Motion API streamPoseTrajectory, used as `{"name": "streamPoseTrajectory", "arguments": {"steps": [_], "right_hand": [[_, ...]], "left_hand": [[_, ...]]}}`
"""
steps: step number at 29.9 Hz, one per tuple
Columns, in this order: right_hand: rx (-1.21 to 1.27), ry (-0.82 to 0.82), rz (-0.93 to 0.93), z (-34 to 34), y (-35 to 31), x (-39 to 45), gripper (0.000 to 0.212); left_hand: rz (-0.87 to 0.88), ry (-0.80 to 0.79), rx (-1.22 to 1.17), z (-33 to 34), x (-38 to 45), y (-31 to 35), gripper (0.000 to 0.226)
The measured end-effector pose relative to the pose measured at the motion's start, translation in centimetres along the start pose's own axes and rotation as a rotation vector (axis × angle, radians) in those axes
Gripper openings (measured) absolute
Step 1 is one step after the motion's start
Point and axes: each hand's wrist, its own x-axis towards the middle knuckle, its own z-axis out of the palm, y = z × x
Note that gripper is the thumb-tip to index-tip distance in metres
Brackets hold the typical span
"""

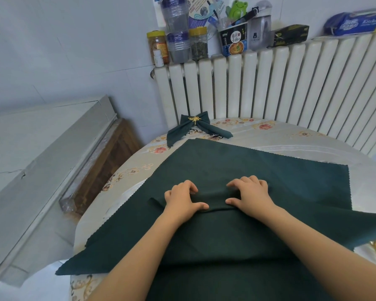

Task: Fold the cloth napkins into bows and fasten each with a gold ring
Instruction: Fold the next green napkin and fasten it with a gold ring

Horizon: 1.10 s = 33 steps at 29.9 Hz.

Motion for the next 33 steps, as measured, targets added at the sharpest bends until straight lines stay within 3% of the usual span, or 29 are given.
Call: {"name": "streamPoseTrajectory", "arguments": {"steps": [6, 9, 12, 16, 19, 22, 26, 29, 33], "right_hand": [[-0.013, 0.285, -0.140, -0.2, -0.3, -1.9, 0.018], [-0.001, 0.292, -0.205, -0.3, 0.0, -3.4, 0.029], [-0.036, 0.209, -0.271, -1.2, 0.1, -4.9, 0.022], [-0.011, 0.019, -0.230, -1.7, 0.3, -6.0, 0.033], [-0.012, 0.020, -0.167, -1.5, 0.5, -5.9, 0.031], [-0.014, 0.030, -0.099, -1.0, 0.3, -5.5, 0.023], [-0.010, -0.015, -0.018, -0.7, 0.0, -5.4, 0.039], [-0.007, 0.050, -0.032, -1.0, -0.2, -5.6, 0.027], [0.098, 0.276, -0.087, -1.3, -0.2, -7.0, 0.012]], "left_hand": [[0.231, 0.140, 0.184, -0.5, -1.7, 0.8, 0.019], [0.304, 0.161, 0.135, -0.2, -3.1, 0.2, 0.011], [0.326, 0.079, 0.129, -0.2, -4.5, -0.3, 0.012], [0.311, -0.065, 0.085, -0.3, -5.9, -1.3, 0.014], [0.226, -0.095, -0.022, -0.5, -5.8, -1.3, 0.013], [0.201, -0.064, 0.021, -0.4, -5.3, -1.0, 0.010], [0.088, -0.081, 0.014, -0.4, -4.8, -0.5, 0.037], [0.116, -0.053, 0.093, -0.8, -4.8, 0.2, 0.029], [0.258, 0.152, 0.105, -0.7, -6.4, 0.2, 0.014]]}}
